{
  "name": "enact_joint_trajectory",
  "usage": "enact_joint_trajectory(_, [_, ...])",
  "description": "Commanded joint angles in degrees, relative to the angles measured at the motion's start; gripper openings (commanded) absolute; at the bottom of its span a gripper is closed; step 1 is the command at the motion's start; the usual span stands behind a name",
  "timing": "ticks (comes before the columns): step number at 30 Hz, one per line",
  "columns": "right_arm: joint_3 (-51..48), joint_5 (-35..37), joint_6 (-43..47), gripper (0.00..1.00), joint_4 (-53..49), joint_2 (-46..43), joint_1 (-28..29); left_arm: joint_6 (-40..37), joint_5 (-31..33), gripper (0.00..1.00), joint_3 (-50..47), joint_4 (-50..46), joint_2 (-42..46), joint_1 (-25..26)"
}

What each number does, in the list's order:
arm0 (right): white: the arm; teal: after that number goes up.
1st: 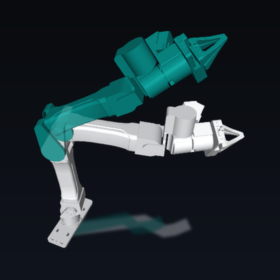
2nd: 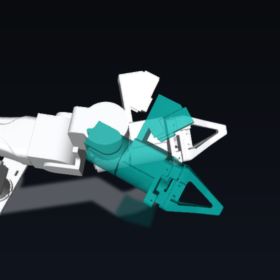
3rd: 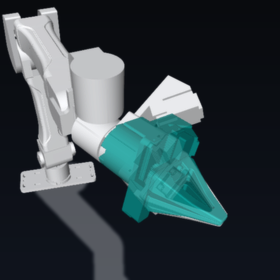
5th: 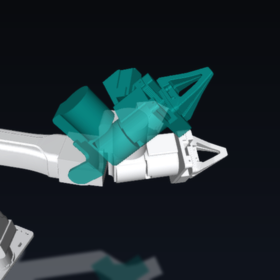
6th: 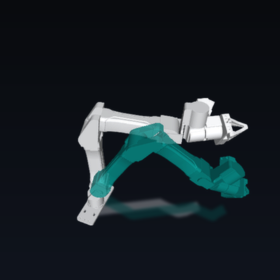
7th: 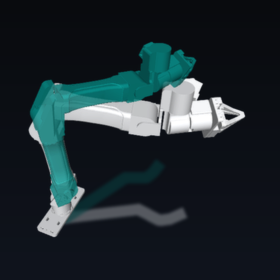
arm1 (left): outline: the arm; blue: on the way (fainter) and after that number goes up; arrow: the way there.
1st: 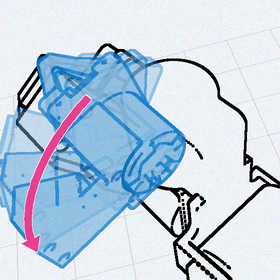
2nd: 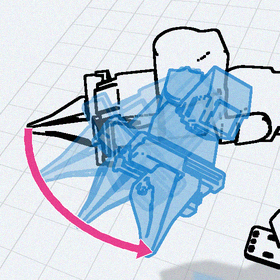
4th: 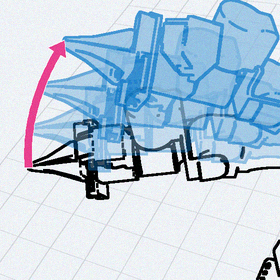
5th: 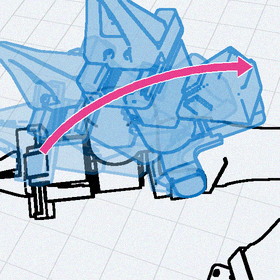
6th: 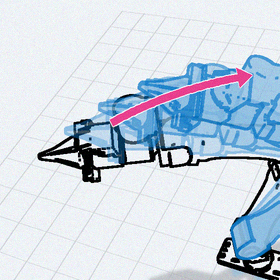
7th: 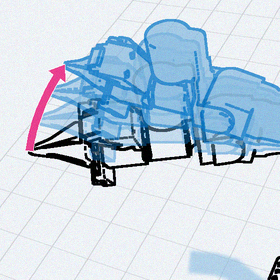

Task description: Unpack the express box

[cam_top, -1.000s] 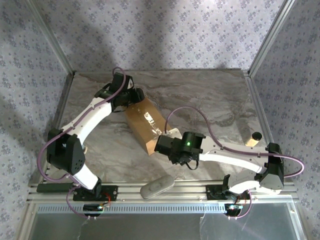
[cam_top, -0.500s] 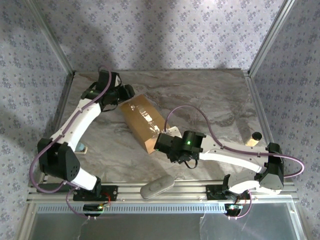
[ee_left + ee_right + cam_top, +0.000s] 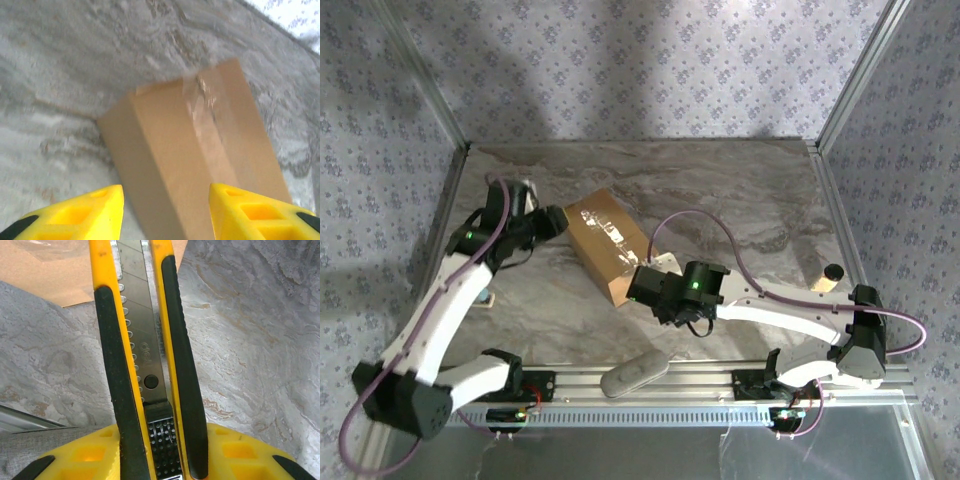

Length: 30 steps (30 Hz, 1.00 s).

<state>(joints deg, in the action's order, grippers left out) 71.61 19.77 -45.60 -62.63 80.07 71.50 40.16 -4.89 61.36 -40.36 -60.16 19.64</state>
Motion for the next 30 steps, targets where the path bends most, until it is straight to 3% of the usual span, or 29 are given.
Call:
enact_joint_trajectory(1, [1.8, 2.4, -1.2, 0.00, 0.9, 0.1, -0.2, 1.8, 3.2, 0.47, -3.1, -8.6, 6.9, 2.5])
enact_joint_trajectory(7, [1.9, 2.1, -1.1, 0.00, 1.2, 0.7, -0.2, 10.0, 2.3, 0.44, -14.5, -5.8, 13.3, 10.5])
enact_joint_trajectory(15, [3.6, 2.5, -0.9, 0.00, 0.2, 2.5, 0.1, 14.7, 7.2, 0.40, -18.3, 6.5, 5.6, 22.0])
enact_joint_trajectory(30, [8.1, 4.2, 0.3, 0.00, -1.6, 7.5, 3.6, 15.8, 12.0, 0.39, -14.6, 14.1, -1.0, 27.5])
